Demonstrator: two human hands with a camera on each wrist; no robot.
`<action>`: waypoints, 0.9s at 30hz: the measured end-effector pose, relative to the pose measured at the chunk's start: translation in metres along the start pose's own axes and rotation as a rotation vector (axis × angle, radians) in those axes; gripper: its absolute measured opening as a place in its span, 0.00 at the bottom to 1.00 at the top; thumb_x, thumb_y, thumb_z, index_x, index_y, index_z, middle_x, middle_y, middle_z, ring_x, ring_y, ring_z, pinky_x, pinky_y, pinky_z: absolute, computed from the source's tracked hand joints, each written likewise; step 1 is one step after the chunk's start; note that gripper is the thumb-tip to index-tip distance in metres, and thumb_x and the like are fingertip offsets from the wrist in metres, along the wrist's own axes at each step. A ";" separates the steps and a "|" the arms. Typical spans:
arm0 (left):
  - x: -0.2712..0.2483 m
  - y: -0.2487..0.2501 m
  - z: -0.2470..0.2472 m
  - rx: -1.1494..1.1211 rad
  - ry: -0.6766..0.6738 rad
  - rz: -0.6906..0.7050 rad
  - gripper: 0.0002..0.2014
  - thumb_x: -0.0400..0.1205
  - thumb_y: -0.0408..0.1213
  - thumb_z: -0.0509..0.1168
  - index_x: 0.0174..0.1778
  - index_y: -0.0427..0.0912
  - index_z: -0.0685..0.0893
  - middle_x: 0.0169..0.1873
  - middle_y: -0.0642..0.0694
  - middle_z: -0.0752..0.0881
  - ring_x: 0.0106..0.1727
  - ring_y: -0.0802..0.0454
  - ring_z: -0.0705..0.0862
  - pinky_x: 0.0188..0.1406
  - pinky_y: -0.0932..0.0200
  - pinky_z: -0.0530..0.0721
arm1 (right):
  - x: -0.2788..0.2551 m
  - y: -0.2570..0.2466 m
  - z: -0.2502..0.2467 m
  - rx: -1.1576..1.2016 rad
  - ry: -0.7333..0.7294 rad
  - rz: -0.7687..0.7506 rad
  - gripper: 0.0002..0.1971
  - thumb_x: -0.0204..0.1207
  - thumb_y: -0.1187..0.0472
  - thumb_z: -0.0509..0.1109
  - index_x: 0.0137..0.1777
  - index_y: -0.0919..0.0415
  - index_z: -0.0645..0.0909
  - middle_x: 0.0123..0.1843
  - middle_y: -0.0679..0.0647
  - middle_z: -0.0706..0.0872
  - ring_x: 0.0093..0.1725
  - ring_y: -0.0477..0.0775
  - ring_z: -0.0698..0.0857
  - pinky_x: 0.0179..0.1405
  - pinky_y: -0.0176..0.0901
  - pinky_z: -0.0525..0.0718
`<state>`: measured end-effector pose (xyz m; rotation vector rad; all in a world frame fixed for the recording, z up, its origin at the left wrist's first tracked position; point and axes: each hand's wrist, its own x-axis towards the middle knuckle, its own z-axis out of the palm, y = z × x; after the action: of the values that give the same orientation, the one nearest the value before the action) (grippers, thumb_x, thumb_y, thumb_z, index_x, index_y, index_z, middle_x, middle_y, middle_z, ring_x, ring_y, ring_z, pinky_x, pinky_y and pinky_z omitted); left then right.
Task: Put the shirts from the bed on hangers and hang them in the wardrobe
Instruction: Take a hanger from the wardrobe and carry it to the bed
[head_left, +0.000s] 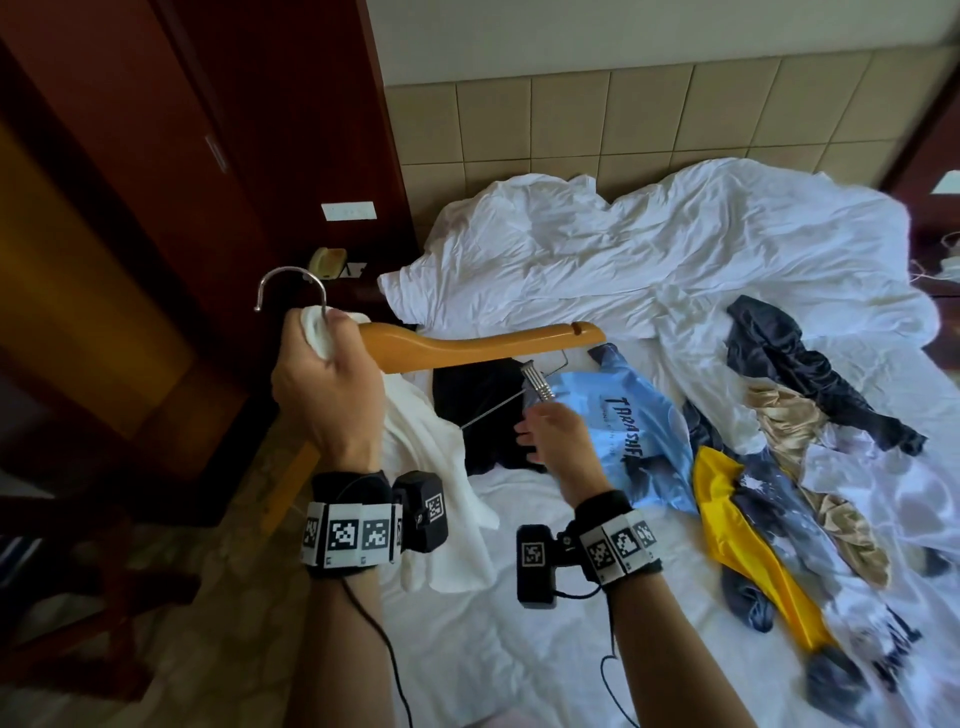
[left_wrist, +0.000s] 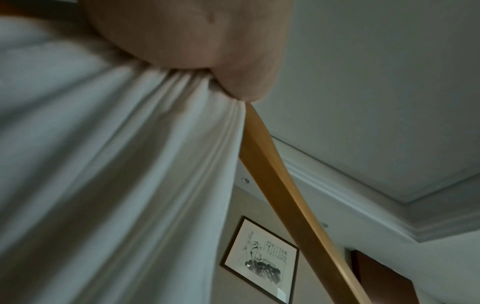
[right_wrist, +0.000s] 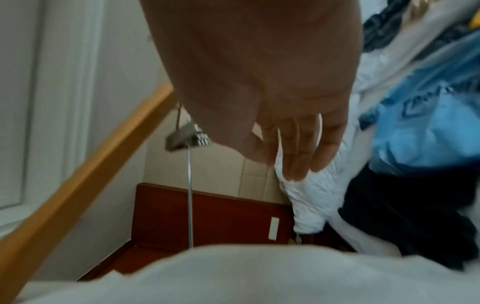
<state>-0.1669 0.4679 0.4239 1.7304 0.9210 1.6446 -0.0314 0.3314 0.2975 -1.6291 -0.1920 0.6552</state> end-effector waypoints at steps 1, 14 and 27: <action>-0.001 0.002 0.001 -0.016 -0.005 0.004 0.11 0.87 0.38 0.62 0.46 0.36 0.87 0.34 0.59 0.85 0.35 0.68 0.84 0.33 0.75 0.74 | -0.006 0.003 0.008 -0.015 -0.090 0.010 0.08 0.89 0.65 0.65 0.50 0.57 0.84 0.47 0.58 0.89 0.42 0.53 0.86 0.37 0.42 0.84; -0.011 0.003 0.009 -0.047 -0.120 -0.047 0.12 0.87 0.39 0.63 0.45 0.36 0.85 0.34 0.51 0.86 0.33 0.62 0.82 0.32 0.68 0.78 | -0.016 0.014 0.033 -0.213 -0.577 -0.042 0.20 0.83 0.72 0.61 0.43 0.54 0.92 0.28 0.48 0.80 0.27 0.46 0.72 0.27 0.36 0.71; -0.007 0.001 0.006 -0.064 -0.123 -0.085 0.12 0.86 0.38 0.63 0.40 0.34 0.82 0.30 0.51 0.82 0.30 0.62 0.78 0.30 0.68 0.73 | 0.007 0.006 -0.024 0.270 -0.361 -0.055 0.09 0.78 0.47 0.79 0.43 0.51 0.92 0.54 0.63 0.85 0.54 0.61 0.84 0.59 0.56 0.85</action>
<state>-0.1610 0.4618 0.4197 1.7051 0.8627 1.4801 -0.0148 0.3136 0.2905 -1.2354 -0.3915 0.8903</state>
